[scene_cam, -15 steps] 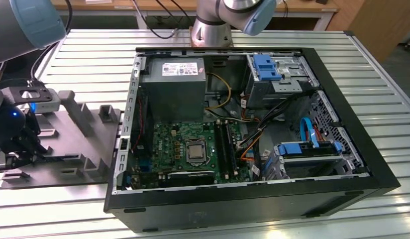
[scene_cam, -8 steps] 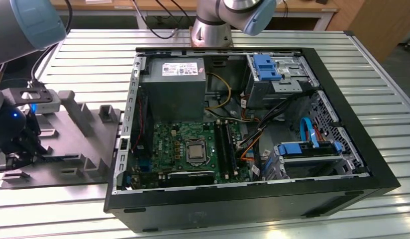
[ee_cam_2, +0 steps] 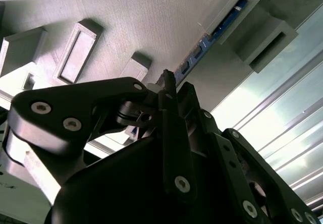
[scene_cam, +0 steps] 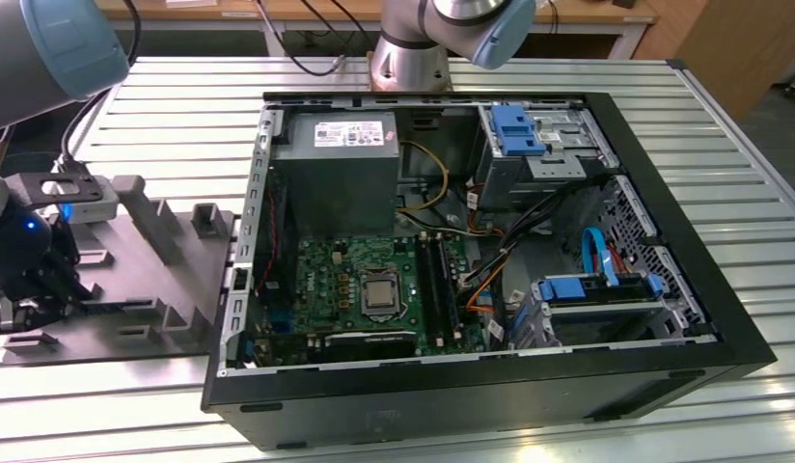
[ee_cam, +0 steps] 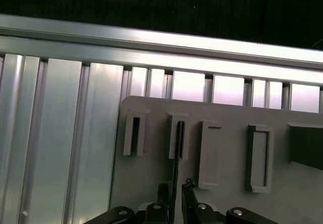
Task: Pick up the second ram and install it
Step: 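Pick up the second ram and move it above second insertion slot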
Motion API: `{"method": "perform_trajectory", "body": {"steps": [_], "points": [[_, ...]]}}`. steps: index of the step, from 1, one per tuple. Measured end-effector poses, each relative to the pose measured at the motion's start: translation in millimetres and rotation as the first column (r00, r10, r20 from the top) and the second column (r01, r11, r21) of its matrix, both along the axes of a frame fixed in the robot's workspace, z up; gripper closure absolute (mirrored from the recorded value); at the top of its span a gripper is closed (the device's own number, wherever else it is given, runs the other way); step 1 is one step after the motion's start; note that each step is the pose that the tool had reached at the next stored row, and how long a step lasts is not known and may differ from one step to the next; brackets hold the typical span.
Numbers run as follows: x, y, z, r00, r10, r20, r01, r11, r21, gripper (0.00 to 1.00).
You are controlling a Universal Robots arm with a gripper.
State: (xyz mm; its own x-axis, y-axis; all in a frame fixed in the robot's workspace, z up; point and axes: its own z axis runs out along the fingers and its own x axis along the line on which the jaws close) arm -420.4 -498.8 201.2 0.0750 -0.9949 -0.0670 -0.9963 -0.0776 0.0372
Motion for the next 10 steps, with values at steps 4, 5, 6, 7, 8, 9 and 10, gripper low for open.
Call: {"method": "perform_trajectory", "body": {"steps": [4,5,6,7,8,9,10], "points": [[0.1,0.0,-2.3,1.0000,0.000,0.0003,0.000,1.0000,0.0002,0.75],[0.0,0.0,-2.6,1.0000,0.000,0.0001,0.000,1.0000,0.0001,0.75],[0.0,0.0,-2.6,1.0000,0.000,0.0000,0.000,1.0000,0.0000,0.75],[0.0,0.0,-2.6,1.0000,0.000,0.0000,0.000,1.0000,0.0000,0.75],[0.0,0.0,-2.9,1.0000,0.000,0.0000,0.000,1.0000,0.0000,0.75],[0.1,0.0,-3.8,1.0000,0.000,0.0005,0.000,1.0000,0.0003,0.75],[0.1,0.0,-3.9,1.0000,0.000,0.0003,0.000,1.0000,0.0002,0.75]]}}
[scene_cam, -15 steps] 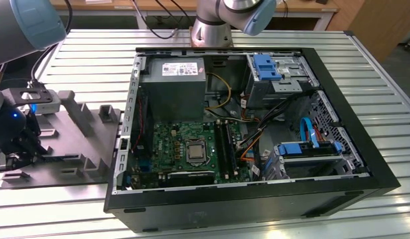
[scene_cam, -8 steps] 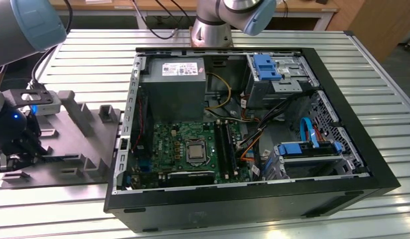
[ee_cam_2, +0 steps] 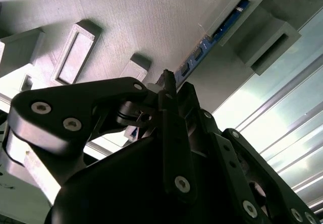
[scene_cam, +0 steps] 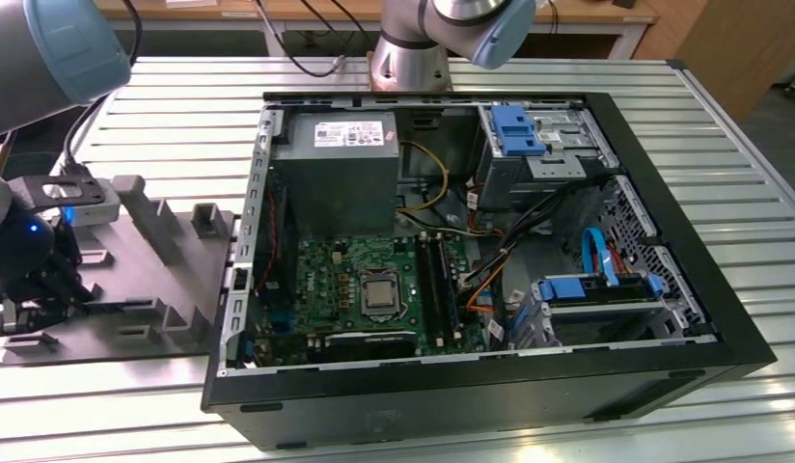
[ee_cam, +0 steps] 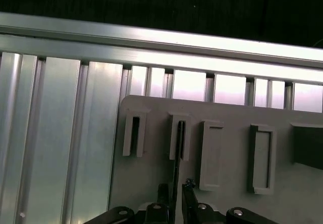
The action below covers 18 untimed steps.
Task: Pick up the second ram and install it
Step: 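Pick up the second ram and move it above second insertion slot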
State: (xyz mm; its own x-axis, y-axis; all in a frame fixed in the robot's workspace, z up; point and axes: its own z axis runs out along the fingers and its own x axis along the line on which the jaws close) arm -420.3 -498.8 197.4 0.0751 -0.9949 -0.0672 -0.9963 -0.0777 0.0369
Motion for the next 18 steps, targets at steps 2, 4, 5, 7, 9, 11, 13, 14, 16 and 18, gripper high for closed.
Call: {"method": "perform_trajectory", "body": {"steps": [2,4,5,7,9,11,13,14,16,18], "points": [[0.0,0.0,0.0,1.0000,0.000,-0.0002,0.000,1.0000,-0.0001,0.75],[0.0,0.0,0.0,1.0000,0.000,-0.0001,0.000,1.0000,-0.0001,0.75],[0.0,0.0,0.0,1.0000,0.000,-0.0002,0.000,1.0000,-0.0001,0.75],[0.0,0.0,0.0,1.0000,0.000,-0.0002,0.000,1.0000,-0.0001,0.77],[0.0,0.0,0.0,1.0000,0.000,-0.0002,0.000,1.0000,-0.0001,0.84],[0.0,0.0,0.0,1.0000,0.000,-0.0002,0.000,1.0000,-0.0001,0.84],[0.0,0.0,0.0,1.0000,0.000,-0.0002,0.000,1.0000,-0.0001,0.84],[0.0,0.0,0.0,1.0000,0.000,-0.0002,0.000,1.0000,-0.0002,0.85],[0.0,0.0,0.0,1.0000,0.000,-0.0002,0.000,1.0000,-0.0001,0.87],[0.0,0.0,-0.1,1.0000,0.000,-0.0002,0.000,1.0000,-0.0001,0.87]]}}
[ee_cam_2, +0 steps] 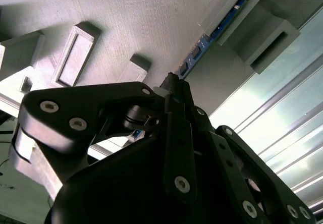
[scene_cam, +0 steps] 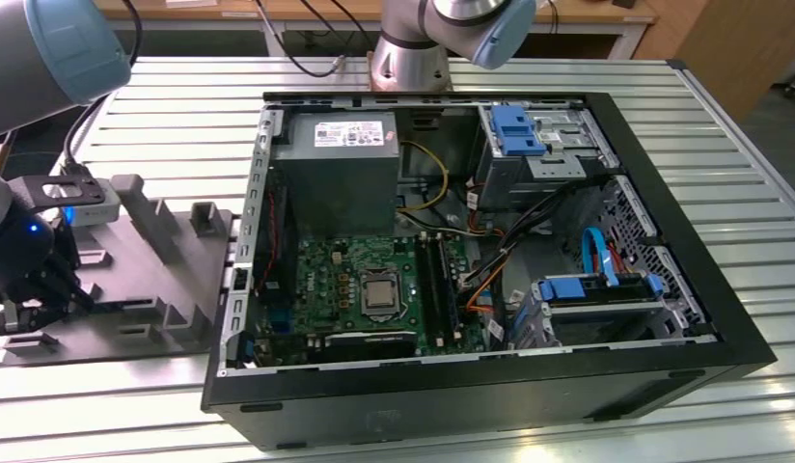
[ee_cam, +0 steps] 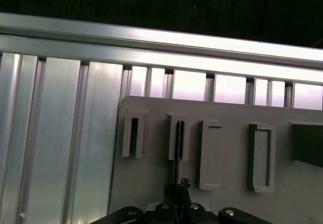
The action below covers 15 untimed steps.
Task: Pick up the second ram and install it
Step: 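Pick up the second ram and move it above second insertion slot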
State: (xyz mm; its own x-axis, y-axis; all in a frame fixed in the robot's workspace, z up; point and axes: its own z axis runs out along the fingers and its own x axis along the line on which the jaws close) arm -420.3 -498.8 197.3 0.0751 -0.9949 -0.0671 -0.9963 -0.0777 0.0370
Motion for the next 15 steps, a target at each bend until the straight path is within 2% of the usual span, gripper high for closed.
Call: {"method": "perform_trajectory", "body": {"steps": [10,15], "points": [[0.0,0.0,-0.1,1.0000,0.000,-0.0001,0.000,1.0000,0.0000,0.87],[0.0,0.0,-0.1,0.9998,-0.018,0.0000,0.018,0.9998,0.0005,0.87]]}}
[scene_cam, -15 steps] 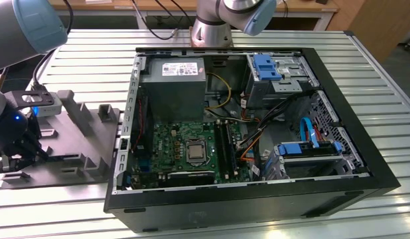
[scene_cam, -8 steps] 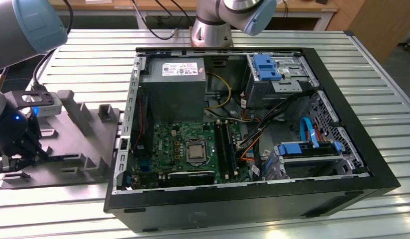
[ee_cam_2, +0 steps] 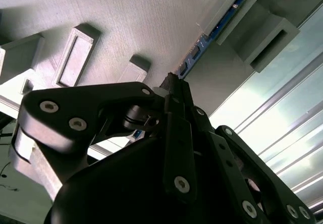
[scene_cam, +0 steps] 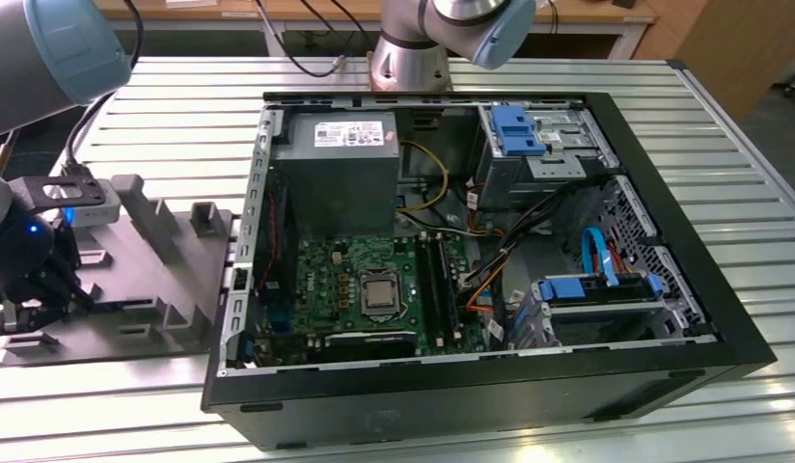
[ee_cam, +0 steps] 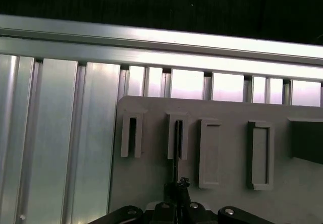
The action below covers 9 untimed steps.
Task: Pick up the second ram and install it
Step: 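Pick up the second ram and move it above second insertion slot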
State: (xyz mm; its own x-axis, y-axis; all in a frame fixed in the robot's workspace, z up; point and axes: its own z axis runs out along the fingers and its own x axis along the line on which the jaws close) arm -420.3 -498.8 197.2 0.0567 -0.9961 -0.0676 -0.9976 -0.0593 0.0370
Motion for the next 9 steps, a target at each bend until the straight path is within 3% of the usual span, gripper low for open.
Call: {"method": "perform_trajectory", "body": {"steps": [3,9], "points": [[0.0,0.0,0.4,1.0000,-0.002,0.0002,0.002,1.0000,0.0001,0.87],[0.0,0.0,8.6,1.0000,-0.002,0.0000,0.002,1.0000,-0.0001,0.87]]}}
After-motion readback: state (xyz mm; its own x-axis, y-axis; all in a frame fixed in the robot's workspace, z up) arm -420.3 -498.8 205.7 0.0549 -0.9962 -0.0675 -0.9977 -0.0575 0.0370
